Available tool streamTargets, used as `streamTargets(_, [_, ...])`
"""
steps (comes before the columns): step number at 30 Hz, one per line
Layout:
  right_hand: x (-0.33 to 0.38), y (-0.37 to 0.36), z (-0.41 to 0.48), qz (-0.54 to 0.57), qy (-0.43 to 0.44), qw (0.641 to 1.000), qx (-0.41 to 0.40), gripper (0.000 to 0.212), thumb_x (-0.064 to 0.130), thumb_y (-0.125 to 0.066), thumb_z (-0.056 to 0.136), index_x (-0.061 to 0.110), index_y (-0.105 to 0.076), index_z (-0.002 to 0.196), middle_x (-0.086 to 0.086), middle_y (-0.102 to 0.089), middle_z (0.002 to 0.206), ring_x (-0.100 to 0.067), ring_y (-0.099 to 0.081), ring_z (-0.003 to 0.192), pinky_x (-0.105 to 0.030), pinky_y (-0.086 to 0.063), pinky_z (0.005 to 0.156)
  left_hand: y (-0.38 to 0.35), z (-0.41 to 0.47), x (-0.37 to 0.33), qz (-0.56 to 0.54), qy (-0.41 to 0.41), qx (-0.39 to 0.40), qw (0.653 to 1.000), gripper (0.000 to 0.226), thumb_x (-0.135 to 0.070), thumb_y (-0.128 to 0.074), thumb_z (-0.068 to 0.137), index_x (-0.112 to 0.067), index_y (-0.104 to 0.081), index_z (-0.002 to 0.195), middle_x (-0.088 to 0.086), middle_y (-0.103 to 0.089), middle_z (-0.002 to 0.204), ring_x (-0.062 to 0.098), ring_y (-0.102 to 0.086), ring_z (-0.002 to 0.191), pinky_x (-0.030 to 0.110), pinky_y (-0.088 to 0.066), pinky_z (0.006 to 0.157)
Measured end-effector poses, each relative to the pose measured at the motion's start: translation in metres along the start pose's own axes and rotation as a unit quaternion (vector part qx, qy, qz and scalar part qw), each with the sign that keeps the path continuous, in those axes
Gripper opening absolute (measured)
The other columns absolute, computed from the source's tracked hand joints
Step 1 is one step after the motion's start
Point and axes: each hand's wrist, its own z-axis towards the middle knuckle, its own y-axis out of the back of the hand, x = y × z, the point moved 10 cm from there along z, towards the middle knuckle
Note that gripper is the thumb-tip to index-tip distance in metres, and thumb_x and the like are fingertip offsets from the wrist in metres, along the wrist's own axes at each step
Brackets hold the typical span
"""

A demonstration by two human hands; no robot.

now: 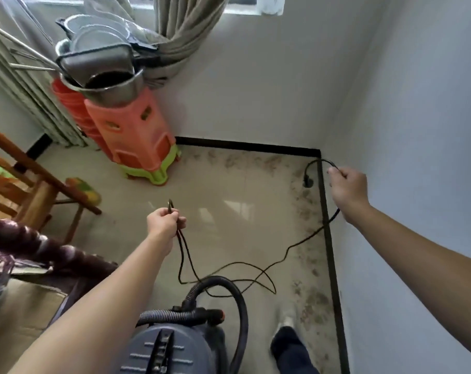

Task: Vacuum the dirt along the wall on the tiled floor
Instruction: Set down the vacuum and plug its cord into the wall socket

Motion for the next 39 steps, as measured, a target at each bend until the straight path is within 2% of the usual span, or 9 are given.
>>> streamTargets(4, [0.0, -0.062, 0.072, 0.016, -0.038, 0.998, 0.043, 0.037, 0.022, -0.059, 0.091, -0.006, -0.053, 0.068, -0.006, -0.039, 0.06, -0.021, -0.033, 0.058, -0.036, -0.029, 0.059, 0.017, 0.041, -0.019, 0.005, -0.018, -0.09, 0.996, 0.032, 0.013, -0.037, 0.09, -0.01, -0.053, 0.074, 0.016, -0.059, 0.077, 0.021, -0.056, 0.062, 0.02, -0.047, 0.057])
streamTargets(10, [0.023, -0.165, 0.139, 0.052, -0.074, 0.98, 0.18, 0.019, 0.021, -0.053, 0.098, 0.014, -0.063, 0.083, 0.0, -0.043, 0.06, -0.014, -0.034, 0.049, -0.019, -0.026, 0.04, 0.035, 0.085, -0.02, 0.038, 0.035, -0.189, 0.981, 0.033, 0.014, -0.043, 0.084, -0.012, -0.058, 0.07, 0.008, -0.063, 0.073, 0.027, -0.062, 0.085, 0.038, -0.05, 0.088])
streamTargets(15, [0.041, -0.236, 0.155, 0.075, -0.124, 0.954, 0.261, 0.023, 0.008, -0.047, 0.098, 0.011, -0.059, 0.08, -0.001, -0.042, 0.061, -0.012, -0.031, 0.044, -0.017, -0.021, 0.038, 0.059, 0.097, 0.006, 0.057, 0.092, -0.257, 0.96, 0.028, 0.008, -0.051, 0.084, -0.013, -0.062, 0.07, 0.01, -0.065, 0.079, 0.026, -0.061, 0.084, 0.033, -0.049, 0.082])
streamTargets(20, [0.048, -0.3, 0.162, 0.083, -0.202, 0.92, 0.324, 0.015, 0.02, -0.048, 0.098, 0.014, -0.059, 0.09, 0.007, -0.032, 0.052, -0.006, -0.023, 0.036, -0.019, -0.017, 0.035, 0.079, 0.114, 0.017, 0.123, 0.138, -0.287, 0.94, 0.016, -0.003, -0.061, 0.081, -0.018, -0.067, 0.078, 0.008, -0.067, 0.091, 0.032, -0.06, 0.095, 0.033, -0.05, 0.087])
streamTargets(27, [0.088, -0.371, 0.174, 0.24, -0.309, 0.849, 0.355, 0.026, 0.018, -0.035, 0.106, 0.014, -0.052, 0.088, 0.009, -0.031, 0.043, -0.005, -0.025, 0.031, -0.017, -0.021, 0.032, -0.023, 0.182, -0.01, 0.088, 0.111, -0.115, 0.983, 0.019, -0.003, -0.061, 0.082, -0.017, -0.063, 0.07, 0.007, -0.062, 0.072, 0.024, -0.056, 0.073, 0.025, -0.041, 0.067])
streamTargets(30, [0.105, -0.376, 0.191, 0.306, -0.352, 0.822, 0.326, 0.028, 0.015, -0.033, 0.104, 0.013, -0.049, 0.083, 0.008, -0.027, 0.043, -0.006, -0.022, 0.031, -0.018, -0.016, 0.031, -0.094, 0.202, -0.042, 0.122, 0.074, -0.002, 0.99, 0.016, -0.003, -0.056, 0.085, -0.016, -0.066, 0.083, 0.004, -0.062, 0.076, 0.02, -0.054, 0.07, 0.021, -0.04, 0.058])
streamTargets(35, [0.144, -0.364, 0.251, 0.394, -0.37, 0.784, 0.305, 0.034, 0.016, -0.03, 0.105, 0.012, -0.049, 0.077, 0.008, -0.024, 0.042, -0.006, -0.02, 0.028, -0.018, -0.013, 0.029, -0.223, 0.22, -0.129, 0.256, -0.059, 0.176, 0.949, 0.053, -0.02, -0.064, 0.087, -0.032, -0.048, 0.136, 0.0, -0.045, 0.127, 0.018, -0.047, 0.12, 0.018, -0.037, 0.082])
streamTargets(37, [0.147, -0.354, 0.285, 0.422, -0.369, 0.774, 0.295, 0.034, 0.018, -0.03, 0.105, 0.011, -0.049, 0.077, 0.008, -0.024, 0.042, -0.007, -0.021, 0.028, -0.018, -0.014, 0.029, -0.274, 0.22, -0.155, 0.275, -0.084, 0.229, 0.93, 0.029, -0.03, -0.064, 0.089, -0.026, -0.061, 0.118, -0.002, -0.052, 0.119, 0.015, -0.049, 0.113, 0.016, -0.035, 0.08])
streamTargets(39, [0.141, -0.342, 0.325, 0.438, -0.371, 0.769, 0.28, 0.036, 0.024, -0.031, 0.106, 0.012, -0.05, 0.078, 0.008, -0.025, 0.042, -0.006, -0.021, 0.028, -0.018, -0.014, 0.029, -0.317, 0.223, -0.178, 0.274, -0.09, 0.265, 0.92, 0.02, -0.033, -0.058, 0.094, -0.022, -0.06, 0.077, -0.003, -0.058, 0.081, 0.012, -0.054, 0.077, 0.021, -0.036, 0.063])
